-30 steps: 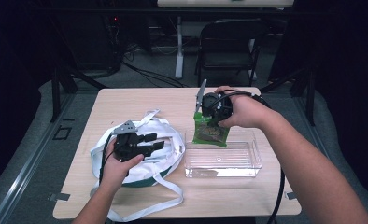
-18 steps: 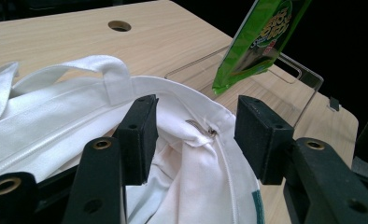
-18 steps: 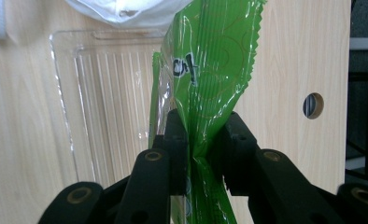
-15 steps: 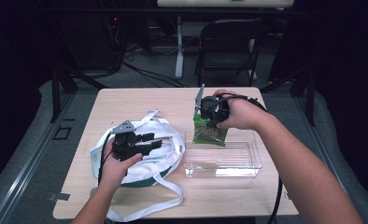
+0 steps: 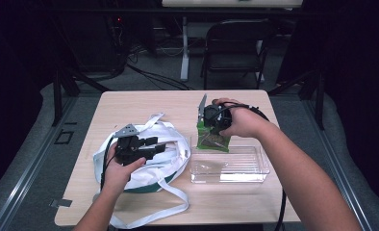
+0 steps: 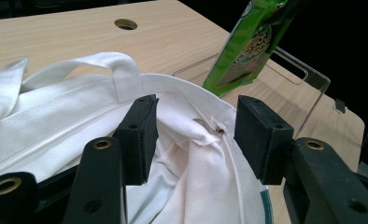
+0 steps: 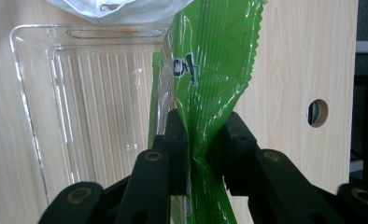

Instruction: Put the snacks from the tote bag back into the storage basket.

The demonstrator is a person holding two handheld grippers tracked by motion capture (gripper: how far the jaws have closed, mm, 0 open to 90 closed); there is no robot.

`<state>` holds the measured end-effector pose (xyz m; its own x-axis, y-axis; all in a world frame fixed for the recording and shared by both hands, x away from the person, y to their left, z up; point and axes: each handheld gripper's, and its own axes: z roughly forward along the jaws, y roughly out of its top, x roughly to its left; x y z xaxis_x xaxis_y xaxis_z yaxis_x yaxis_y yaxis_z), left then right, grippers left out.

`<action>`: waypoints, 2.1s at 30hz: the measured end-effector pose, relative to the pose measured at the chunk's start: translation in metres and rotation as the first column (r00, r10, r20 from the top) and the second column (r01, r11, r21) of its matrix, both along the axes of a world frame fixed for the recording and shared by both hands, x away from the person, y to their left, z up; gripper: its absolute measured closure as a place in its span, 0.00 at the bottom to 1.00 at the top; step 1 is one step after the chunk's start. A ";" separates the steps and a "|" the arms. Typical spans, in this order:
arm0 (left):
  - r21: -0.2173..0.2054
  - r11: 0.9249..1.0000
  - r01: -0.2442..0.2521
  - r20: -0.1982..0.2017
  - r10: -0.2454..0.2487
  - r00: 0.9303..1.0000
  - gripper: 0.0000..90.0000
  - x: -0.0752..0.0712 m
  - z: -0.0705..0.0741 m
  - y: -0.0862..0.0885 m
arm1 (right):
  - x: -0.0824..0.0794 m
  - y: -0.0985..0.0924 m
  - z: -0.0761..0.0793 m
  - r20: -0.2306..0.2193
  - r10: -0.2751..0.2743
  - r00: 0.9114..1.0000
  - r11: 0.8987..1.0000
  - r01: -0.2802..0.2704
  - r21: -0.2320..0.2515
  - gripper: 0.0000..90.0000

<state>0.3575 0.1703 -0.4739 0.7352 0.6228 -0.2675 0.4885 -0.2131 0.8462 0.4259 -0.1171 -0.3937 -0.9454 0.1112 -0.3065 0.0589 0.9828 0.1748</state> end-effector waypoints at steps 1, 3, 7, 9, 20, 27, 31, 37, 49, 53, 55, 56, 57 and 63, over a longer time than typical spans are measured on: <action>-0.001 1.000 -0.002 0.000 0.002 1.000 0.55 0.000 0.000 0.000 | 0.000 0.001 -0.002 0.002 0.001 1.000 1.000 -0.001 -0.001 0.83; -0.002 1.000 -0.004 0.002 0.004 1.000 0.55 0.000 0.000 0.001 | 0.001 0.002 -0.004 0.011 0.008 1.000 1.000 -0.008 -0.016 0.83; -0.002 1.000 -0.008 -0.001 0.008 1.000 0.55 0.000 0.000 0.001 | 0.003 0.005 -0.010 0.018 0.012 1.000 1.000 -0.011 -0.015 0.83; -0.003 1.000 -0.007 -0.004 0.007 1.000 0.55 0.000 0.000 0.002 | 0.004 0.006 -0.014 0.023 0.015 1.000 1.000 -0.015 -0.021 0.83; -0.004 1.000 -0.012 -0.007 0.012 1.000 0.55 0.001 -0.001 0.002 | 0.010 0.010 -0.025 0.046 0.035 0.998 0.999 -0.034 -0.024 0.83; -0.011 1.000 -0.018 -0.004 0.018 1.000 0.55 0.002 -0.002 0.003 | 0.012 0.013 -0.030 0.055 0.042 0.998 0.999 -0.040 -0.032 0.83; -0.010 1.000 -0.023 -0.007 0.023 1.000 0.55 0.002 -0.001 0.005 | 0.014 0.016 -0.034 0.065 0.056 0.996 0.998 -0.054 -0.036 0.83; -0.009 1.000 -0.024 -0.008 0.024 1.000 0.55 0.002 -0.002 0.005 | 0.015 0.019 -0.039 0.066 0.071 0.995 0.997 -0.068 -0.047 0.83; -0.005 1.000 -0.027 -0.009 0.027 1.000 0.55 0.003 -0.002 0.006 | 0.016 0.020 -0.050 0.071 0.081 0.994 0.996 -0.079 -0.034 0.83; -0.008 1.000 -0.030 -0.011 0.030 0.999 0.55 0.003 -0.003 0.006 | 0.016 0.020 -0.049 0.073 0.081 0.994 0.997 -0.079 -0.026 0.82; -0.009 0.999 -0.032 -0.012 0.032 0.999 0.55 0.003 -0.003 0.006 | 0.017 0.019 -0.050 0.071 0.079 0.994 0.997 -0.077 -0.022 0.81; -0.009 0.999 -0.032 -0.012 0.032 0.999 0.55 0.003 -0.003 0.006 | 0.017 0.019 -0.050 0.071 0.079 0.994 0.997 -0.077 -0.022 0.81; -0.008 0.999 -0.032 -0.012 0.032 0.999 0.55 0.003 -0.003 0.006 | 0.018 0.019 -0.050 0.072 0.078 0.994 0.997 -0.076 -0.029 0.81; -0.010 0.999 -0.034 -0.008 0.033 0.999 0.55 0.003 -0.003 0.007 | 0.020 0.015 -0.052 0.076 0.075 0.994 0.997 -0.072 -0.039 0.76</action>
<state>0.3608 0.1777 -0.4771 0.7119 0.6444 -0.2793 0.5016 -0.1883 0.8444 0.4462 -0.1023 -0.4452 -0.9239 0.0298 -0.3815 -0.0258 0.9898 0.1399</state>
